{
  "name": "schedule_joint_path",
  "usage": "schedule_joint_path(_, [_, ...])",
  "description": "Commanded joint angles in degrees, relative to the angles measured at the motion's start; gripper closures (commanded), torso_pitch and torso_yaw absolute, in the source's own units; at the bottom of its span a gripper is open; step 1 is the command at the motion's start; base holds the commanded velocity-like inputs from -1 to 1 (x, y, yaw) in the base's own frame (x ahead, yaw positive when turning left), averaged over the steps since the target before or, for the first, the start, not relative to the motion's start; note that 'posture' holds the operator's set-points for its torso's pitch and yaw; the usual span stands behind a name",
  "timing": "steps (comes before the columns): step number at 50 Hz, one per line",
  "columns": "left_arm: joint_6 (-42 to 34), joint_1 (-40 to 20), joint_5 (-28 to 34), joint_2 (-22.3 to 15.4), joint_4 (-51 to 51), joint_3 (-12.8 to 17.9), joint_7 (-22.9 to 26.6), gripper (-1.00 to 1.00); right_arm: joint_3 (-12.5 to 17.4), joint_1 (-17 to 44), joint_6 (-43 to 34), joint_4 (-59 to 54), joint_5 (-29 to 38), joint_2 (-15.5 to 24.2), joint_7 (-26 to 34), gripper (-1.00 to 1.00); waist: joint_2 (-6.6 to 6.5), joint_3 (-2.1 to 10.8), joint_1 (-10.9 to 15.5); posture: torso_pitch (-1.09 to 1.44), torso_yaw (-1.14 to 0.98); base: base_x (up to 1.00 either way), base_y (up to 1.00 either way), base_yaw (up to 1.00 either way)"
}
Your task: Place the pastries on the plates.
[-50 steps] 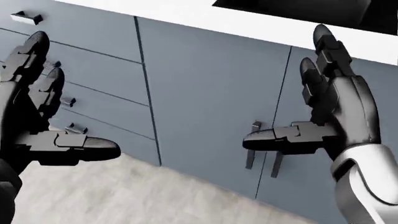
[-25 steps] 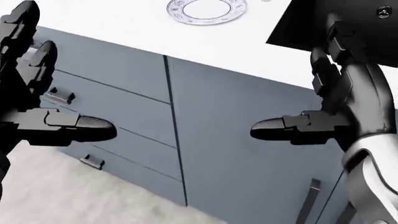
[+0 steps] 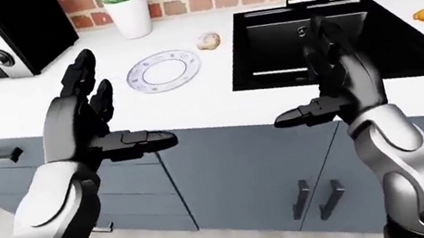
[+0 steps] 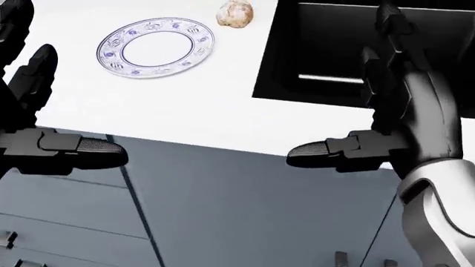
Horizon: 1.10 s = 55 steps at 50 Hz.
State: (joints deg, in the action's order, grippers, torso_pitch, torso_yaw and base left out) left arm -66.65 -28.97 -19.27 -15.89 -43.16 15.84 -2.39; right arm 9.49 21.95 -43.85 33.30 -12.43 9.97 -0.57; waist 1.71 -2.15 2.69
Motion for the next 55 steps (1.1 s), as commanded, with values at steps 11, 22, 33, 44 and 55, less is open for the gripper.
schedule_joint_path(11, [0.8, -2.6, -1.8, -1.5, -0.1, 1.4, -1.3, -1.0, 1.8, 2.2, -0.1, 1.8, -0.7, 1.2, -1.4, -1.0, -5.15, 1.51, -1.2, 0.0, 0.0, 0.01, 0.18, 0.0])
schedule_joint_path(22, [1.3, -2.7, -3.4, -2.6, 0.6, 1.9, -2.3, -1.0, 1.3, 2.3, 1.2, 0.4, 0.1, 1.1, -1.2, -1.0, 1.02, 0.64, -2.5, 0.0, 0.0, 0.04, 0.33, 0.0])
schedule_joint_path(33, [2.7, -1.4, -3.0, -2.5, 1.0, 1.3, -2.0, -1.0, 1.9, 2.5, 0.6, 0.8, -0.3, 1.6, -0.9, -1.0, -5.86, 1.38, -2.9, 0.0, 0.0, 0.1, 0.11, 0.0])
schedule_joint_path(44, [-0.4, -4.3, -3.6, -3.2, 0.4, 1.3, -2.5, -1.0, 2.7, 7.0, -4.8, 0.9, -1.2, 4.7, -0.7, -1.0, -0.4, 0.44, -1.4, 0.0, 0.0, 0.02, 0.0, 0.0])
schedule_joint_path(55, [-4.2, -8.7, -4.1, -5.4, 1.4, 2.3, -2.0, -1.0, 3.6, 15.2, -12.8, 1.1, -1.1, 9.3, 1.3, -1.0, -5.23, 0.58, -2.8, 0.0, 0.0, 0.19, 0.0, 0.0])
